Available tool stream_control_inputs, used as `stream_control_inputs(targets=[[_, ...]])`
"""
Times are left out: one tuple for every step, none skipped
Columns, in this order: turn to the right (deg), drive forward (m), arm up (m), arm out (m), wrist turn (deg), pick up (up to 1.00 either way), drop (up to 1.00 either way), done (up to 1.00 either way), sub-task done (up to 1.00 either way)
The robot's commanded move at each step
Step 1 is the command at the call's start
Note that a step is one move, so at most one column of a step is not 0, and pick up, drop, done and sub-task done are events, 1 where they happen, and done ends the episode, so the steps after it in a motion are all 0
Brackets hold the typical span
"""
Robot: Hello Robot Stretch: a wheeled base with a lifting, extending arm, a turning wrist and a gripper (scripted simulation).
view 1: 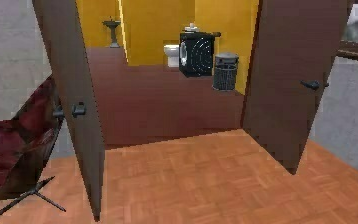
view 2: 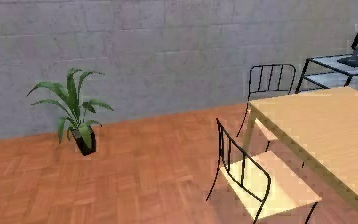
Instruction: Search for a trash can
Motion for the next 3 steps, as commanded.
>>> stream_control_inputs(targets=[[12.0,0.00,0.00,0.00,0.0,0.00,0.00,0.00,0.00],[0.0,1.00,0.00,0.00,0.0,0.00,0.00,0.00,0.00],[15.0,0.00,0.00,0.00,0.0,0.00,0.00,0.00,0.00]])
